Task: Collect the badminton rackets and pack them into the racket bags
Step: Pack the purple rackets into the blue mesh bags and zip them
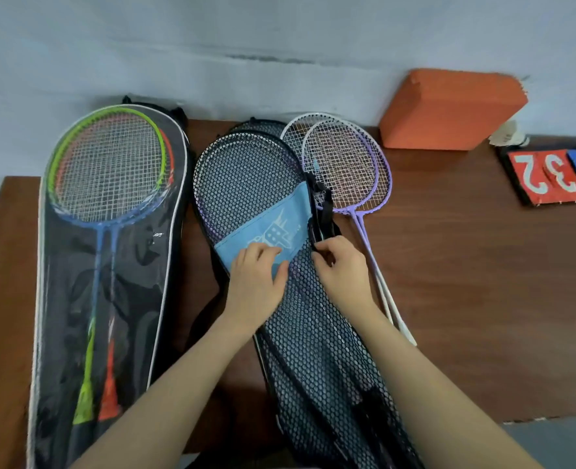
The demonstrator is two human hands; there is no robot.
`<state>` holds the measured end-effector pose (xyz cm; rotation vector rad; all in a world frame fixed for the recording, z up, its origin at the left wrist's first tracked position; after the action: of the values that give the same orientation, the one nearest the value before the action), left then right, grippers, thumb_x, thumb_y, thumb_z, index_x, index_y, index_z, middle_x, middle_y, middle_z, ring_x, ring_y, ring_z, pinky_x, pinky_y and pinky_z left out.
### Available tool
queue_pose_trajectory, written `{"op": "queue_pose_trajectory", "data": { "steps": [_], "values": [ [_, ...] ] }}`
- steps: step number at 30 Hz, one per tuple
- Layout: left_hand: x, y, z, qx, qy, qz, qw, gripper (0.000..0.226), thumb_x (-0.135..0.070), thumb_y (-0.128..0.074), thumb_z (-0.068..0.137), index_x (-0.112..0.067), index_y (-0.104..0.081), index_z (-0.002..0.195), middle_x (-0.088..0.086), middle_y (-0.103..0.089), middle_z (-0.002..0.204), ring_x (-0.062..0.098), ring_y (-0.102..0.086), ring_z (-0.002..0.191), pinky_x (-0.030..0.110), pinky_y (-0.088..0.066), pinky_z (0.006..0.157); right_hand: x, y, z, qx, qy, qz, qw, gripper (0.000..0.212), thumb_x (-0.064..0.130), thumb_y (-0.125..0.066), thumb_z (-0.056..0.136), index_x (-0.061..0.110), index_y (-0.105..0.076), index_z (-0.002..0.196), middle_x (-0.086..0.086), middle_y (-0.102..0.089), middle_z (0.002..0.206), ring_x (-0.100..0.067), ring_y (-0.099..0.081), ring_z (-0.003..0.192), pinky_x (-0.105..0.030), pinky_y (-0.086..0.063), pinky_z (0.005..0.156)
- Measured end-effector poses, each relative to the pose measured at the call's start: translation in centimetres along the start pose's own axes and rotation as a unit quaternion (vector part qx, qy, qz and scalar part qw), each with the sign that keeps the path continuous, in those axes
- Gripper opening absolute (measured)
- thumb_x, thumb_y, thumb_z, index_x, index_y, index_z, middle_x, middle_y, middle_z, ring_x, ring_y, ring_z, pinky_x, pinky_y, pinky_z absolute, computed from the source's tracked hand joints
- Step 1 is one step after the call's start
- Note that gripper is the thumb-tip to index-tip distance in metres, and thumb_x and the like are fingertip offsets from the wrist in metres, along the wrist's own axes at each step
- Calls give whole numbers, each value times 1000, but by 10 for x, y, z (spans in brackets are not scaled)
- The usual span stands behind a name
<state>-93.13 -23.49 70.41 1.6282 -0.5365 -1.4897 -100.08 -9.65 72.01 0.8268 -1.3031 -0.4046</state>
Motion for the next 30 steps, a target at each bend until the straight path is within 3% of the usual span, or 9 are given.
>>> {"op": "queue_pose_trajectory", "data": {
  "steps": [5,9,12,15,18,22,25,28,30],
  "values": [
    [-26,14,53,9,47,-135,990,43,-40,-50,91,-9,-55,120,6,-56,113,21,-53,106,42,-41,97,19,28,3,4,55,93,994,4,2,-70,77,4,-70,80,-2,-62,75,0,-54,69,-7,-39,65],
    [-44,25,78,16,83,-182,980,46,-36,-63,85,-13,-52,122,-3,-54,104,11,-52,94,25,-43,84,29,35,2,18,65,140,988,2,0,-71,75,1,-70,74,-9,-64,72,-13,-56,69,-14,-43,64],
    [-46,30,84,9,91,-195,977,35,-15,-63,85,-7,-56,119,-4,-55,92,7,-52,82,23,-46,81,33,32,3,46,64,140,987,3,0,-71,76,1,-70,74,-10,-65,74,-15,-57,71,-21,-45,66],
    [-41,35,84,-6,115,-239,964,36,-7,-63,84,-7,-58,120,-3,-60,97,7,-55,86,12,-43,82,28,31,11,80,27,178,980,5,3,-69,80,8,-71,79,-8,-66,79,-14,-59,74,-21,-46,69],
    [-34,42,82,-15,112,-280,953,37,-5,-65,83,-7,-60,119,0,-64,105,9,-59,91,16,-47,86,23,30,28,74,-27,224,971,12,7,-61,88,13,-69,95,-2,-67,91,-11,-61,85,-18,-47,78],
    [-29,54,70,-41,82,-305,948,35,-1,-64,82,-6,-62,117,5,-67,107,14,-64,92,23,-51,86,27,26,58,36,-49,189,980,20,11,-55,92,11,-66,109,-1,-67,104,-11,-61,95,-20,-47,85],
    [-27,62,63,-57,67,-321,943,35,2,-64,82,-6,-63,116,6,-67,106,12,-64,89,16,-50,82,39,22,79,50,-50,157,985,24,10,-55,91,7,-66,112,-4,-68,105,-12,-60,95,-22,-47,86],
    [-25,65,61,-64,73,-339,936,35,3,-65,80,-8,-64,114,4,-68,102,6,-63,84,10,-48,77,51,21,94,34,-54,190,980,29,7,-56,90,5,-61,118,-4,-65,102,-11,-59,89,-15,-46,79],
    [-23,66,61,-65,81,-345,933,34,2,-66,80,-9,-65,113,2,-68,101,4,-63,80,10,-47,74,57,21,101,33,-48,201,978,35,6,-58,88,5,-58,123,-4,-65,108,-10,-59,94,-14,-46,84]
  ]
}}
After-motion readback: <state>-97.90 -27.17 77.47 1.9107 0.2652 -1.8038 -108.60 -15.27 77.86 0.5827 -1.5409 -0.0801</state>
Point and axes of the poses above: each hand's wrist, its own z-axis towards the middle knuckle, its own y-axis out of the back of the hand, x = y × z, the point moved 4 cm from there along z, towards the middle knuckle
